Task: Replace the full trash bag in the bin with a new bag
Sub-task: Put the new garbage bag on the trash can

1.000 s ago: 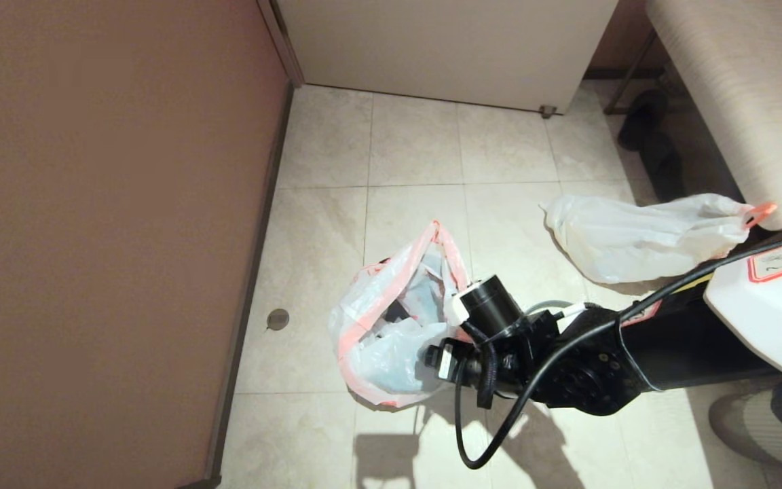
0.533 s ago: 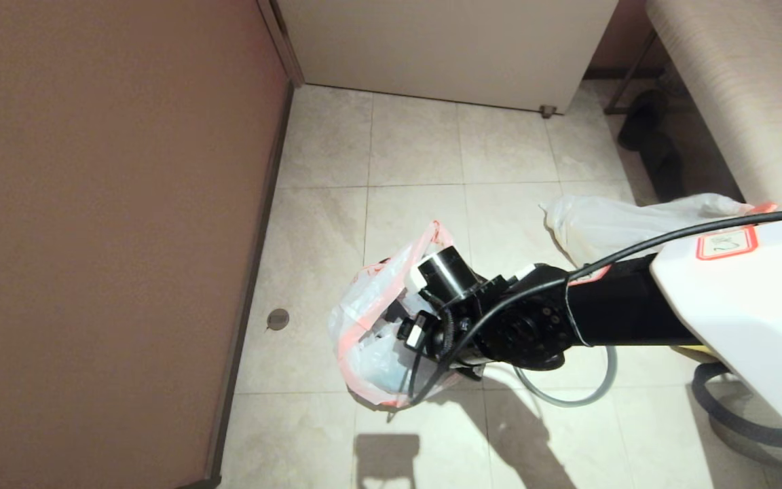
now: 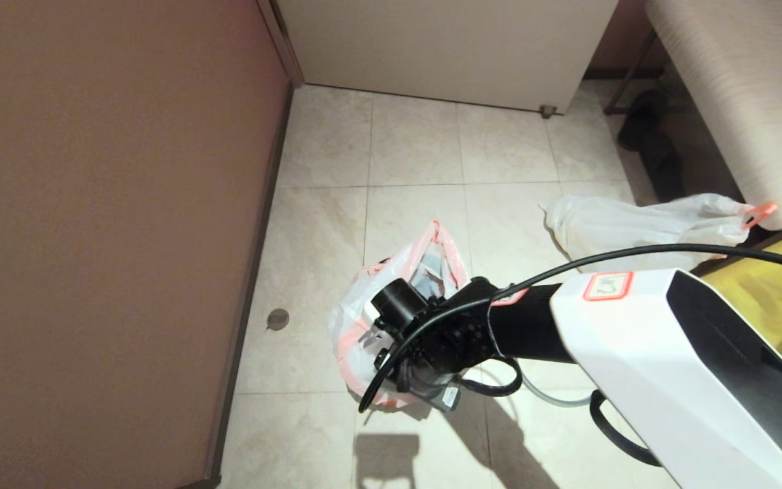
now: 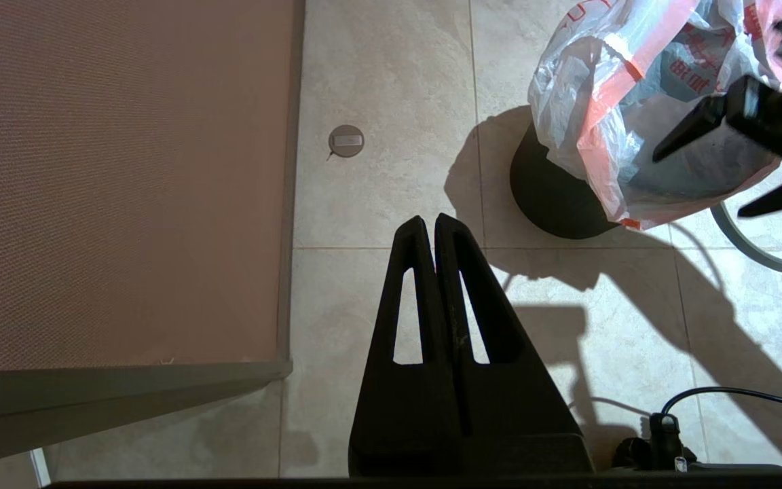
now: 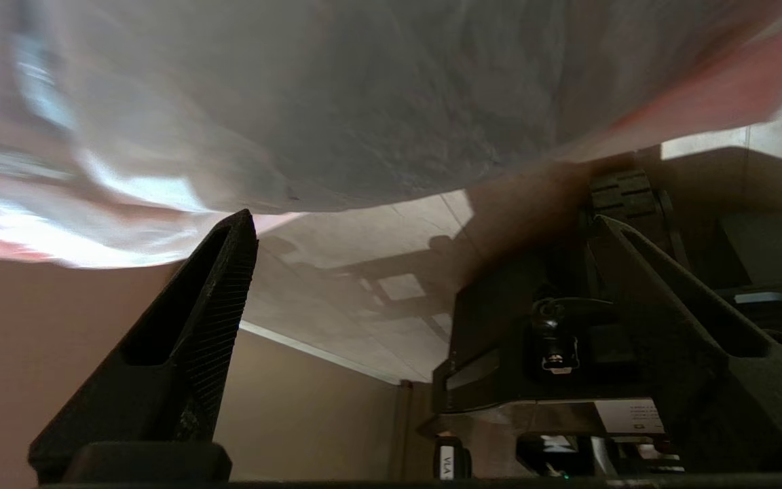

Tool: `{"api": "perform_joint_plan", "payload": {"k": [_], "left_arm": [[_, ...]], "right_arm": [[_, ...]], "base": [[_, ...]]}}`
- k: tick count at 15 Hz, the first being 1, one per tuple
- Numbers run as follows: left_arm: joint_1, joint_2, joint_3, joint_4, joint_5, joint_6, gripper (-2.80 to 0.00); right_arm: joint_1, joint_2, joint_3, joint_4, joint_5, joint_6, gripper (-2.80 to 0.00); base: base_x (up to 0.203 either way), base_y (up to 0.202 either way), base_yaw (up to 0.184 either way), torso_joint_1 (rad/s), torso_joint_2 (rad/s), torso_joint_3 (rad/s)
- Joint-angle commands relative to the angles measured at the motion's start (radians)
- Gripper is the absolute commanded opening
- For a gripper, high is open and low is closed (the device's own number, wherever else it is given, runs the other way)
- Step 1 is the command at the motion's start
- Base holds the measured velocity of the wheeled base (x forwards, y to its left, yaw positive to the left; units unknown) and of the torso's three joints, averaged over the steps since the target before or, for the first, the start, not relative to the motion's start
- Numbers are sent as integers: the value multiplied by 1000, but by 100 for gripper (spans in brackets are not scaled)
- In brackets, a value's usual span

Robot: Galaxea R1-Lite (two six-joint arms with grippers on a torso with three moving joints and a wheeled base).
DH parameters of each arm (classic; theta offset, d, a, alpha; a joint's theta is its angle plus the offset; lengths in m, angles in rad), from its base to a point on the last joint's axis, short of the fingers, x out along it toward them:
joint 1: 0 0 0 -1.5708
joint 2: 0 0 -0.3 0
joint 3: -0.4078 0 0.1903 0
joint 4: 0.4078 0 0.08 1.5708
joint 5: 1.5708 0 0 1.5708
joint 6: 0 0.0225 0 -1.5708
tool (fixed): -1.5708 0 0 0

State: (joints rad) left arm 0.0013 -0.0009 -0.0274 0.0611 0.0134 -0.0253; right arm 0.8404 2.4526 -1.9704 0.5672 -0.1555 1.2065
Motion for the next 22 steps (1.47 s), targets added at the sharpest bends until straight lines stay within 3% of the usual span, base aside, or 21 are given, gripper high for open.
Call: {"api": "perform_joint_plan", "payload": {"k": [1,2,4,6,12,15,20,22], "left_arm": [[0,1,0,0,0,-1,-280],[0,1,0,0,0,-1,-280],[0,1,0,0,0,-1,-280],[0,1,0,0,0,-1,-280],[0,1,0,0,0,-1,-280],[0,1,0,0,0,-1,-280],[0,1,0,0,0,-1,-280],[0,1,0,0,0,-1,-280]], "right_arm": [[-3,46,-2,4,-2,6,0],[-4,37,0,4,-1,-3,0],[5,45,11,15,-29,-117,0],[6,70,21,31,-161,-134,0],[-154,95,9,33,-206,-153,0],[-221,62,5,27,-310,-209,0],[-356,-22,5,-87,-326,-302,0],[-362,-80,14,-81,-319,-296,0]], "base": [[0,0,0,0,0,0],[0,0,0,0,0,0],[0,0,0,0,0,0],[0,0,0,0,0,0],[0,0,0,0,0,0],[0,0,0,0,0,0],[0,0,0,0,0,0],[0,0,0,0,0,0]]}}
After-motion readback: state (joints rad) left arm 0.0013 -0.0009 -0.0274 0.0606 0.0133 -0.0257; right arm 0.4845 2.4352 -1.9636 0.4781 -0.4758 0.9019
